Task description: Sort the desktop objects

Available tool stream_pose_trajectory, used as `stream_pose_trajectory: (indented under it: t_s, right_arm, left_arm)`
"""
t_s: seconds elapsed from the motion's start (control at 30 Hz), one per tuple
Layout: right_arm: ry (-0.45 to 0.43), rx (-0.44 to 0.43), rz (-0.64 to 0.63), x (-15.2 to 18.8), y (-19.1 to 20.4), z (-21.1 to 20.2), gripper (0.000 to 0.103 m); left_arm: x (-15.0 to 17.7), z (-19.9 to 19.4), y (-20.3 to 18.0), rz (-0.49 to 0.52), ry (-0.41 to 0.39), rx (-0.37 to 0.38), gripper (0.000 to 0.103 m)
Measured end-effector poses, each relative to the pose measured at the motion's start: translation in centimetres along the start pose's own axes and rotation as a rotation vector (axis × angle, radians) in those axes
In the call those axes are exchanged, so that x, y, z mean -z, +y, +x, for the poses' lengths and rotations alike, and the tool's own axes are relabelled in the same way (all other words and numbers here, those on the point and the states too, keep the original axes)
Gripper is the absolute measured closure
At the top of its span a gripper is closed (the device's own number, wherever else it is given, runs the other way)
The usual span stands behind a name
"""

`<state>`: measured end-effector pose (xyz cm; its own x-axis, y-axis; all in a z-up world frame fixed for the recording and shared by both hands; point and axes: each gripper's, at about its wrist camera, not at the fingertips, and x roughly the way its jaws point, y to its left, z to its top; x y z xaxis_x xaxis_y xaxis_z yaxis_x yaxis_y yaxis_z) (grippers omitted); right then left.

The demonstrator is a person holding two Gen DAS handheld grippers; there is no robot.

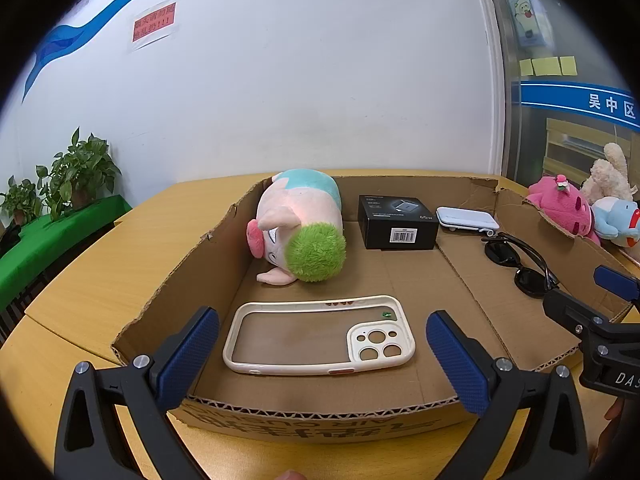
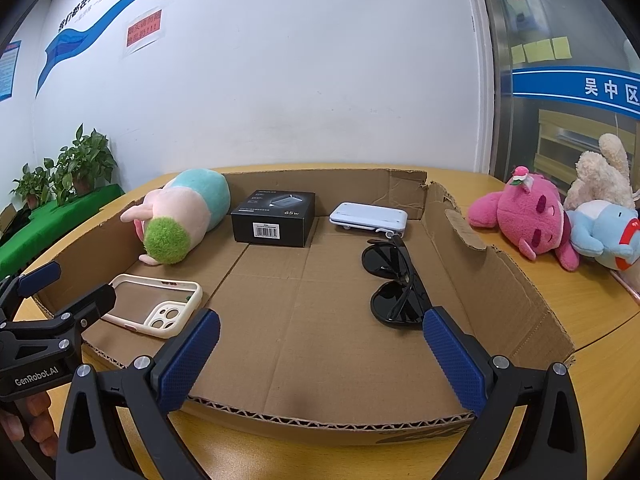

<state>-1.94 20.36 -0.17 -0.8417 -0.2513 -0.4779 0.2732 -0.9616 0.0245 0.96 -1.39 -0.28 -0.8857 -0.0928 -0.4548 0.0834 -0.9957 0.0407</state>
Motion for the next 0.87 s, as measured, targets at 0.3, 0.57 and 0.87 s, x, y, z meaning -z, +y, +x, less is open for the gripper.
stream_pose_trajectory:
  t_s: [0.3, 0.57, 0.87]
  right_arm:
    - [0.0, 0.0, 0.0, -0.04, 0.0, 0.04, 0.0]
    - [0.0, 0.001, 0.0, -0.05, -0.01, 0.06, 0.0]
    - [0.001, 0.003, 0.001, -0.05, -0.12, 0.01, 0.0]
  left_arm:
    - [0.03, -0.02, -0.04, -0.001, 0.0, -0.001, 0.0]
    - [0.03, -0.02, -0.04, -0.001, 0.0, -0.001, 0.0]
    - [0.02, 0.0, -0.02, -0.001, 0.0, -0.002, 0.0]
